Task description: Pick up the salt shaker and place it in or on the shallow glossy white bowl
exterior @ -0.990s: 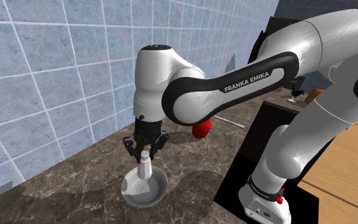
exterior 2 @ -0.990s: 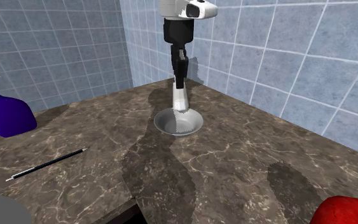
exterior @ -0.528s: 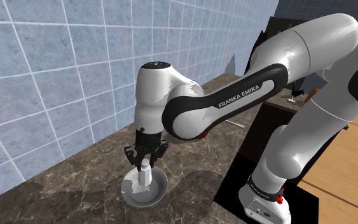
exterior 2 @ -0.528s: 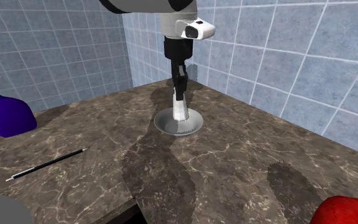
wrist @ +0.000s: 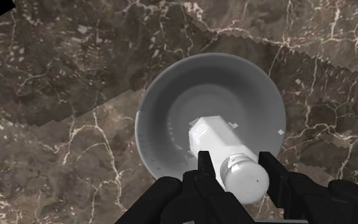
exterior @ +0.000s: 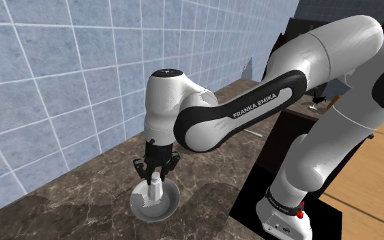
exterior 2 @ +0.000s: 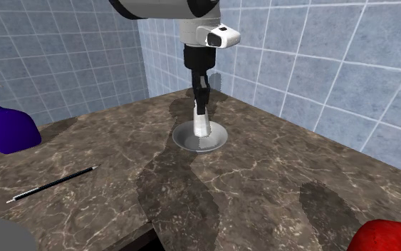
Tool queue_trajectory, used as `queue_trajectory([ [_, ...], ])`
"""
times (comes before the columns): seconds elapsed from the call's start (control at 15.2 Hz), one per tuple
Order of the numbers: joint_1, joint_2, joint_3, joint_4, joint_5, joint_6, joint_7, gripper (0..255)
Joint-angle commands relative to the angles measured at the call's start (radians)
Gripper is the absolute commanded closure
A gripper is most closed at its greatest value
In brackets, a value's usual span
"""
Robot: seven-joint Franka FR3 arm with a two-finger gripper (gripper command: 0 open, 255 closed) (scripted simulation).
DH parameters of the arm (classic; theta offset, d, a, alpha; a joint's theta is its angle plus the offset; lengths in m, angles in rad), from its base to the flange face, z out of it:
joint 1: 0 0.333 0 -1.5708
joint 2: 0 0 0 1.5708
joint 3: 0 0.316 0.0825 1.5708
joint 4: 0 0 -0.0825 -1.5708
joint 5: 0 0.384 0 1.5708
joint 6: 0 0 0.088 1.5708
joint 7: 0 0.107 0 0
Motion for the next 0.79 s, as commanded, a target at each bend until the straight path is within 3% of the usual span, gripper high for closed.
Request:
queue_trajectory([
  [0.0, 0.0, 0.0, 0.0, 0.0, 0.0, 0.0, 0.0, 0],
  [0.33, 0.0, 0.0, 0.0, 0.0, 0.0, 0.0, 0.0, 0],
  [0.59, 0.008, -0.073, -0.036, 0.072, 0.031, -0.137, -0.028, 0],
  [0.73, 0.008, -0.073, -0.037, 0.072, 0.031, -0.137, -0.028, 0],
])
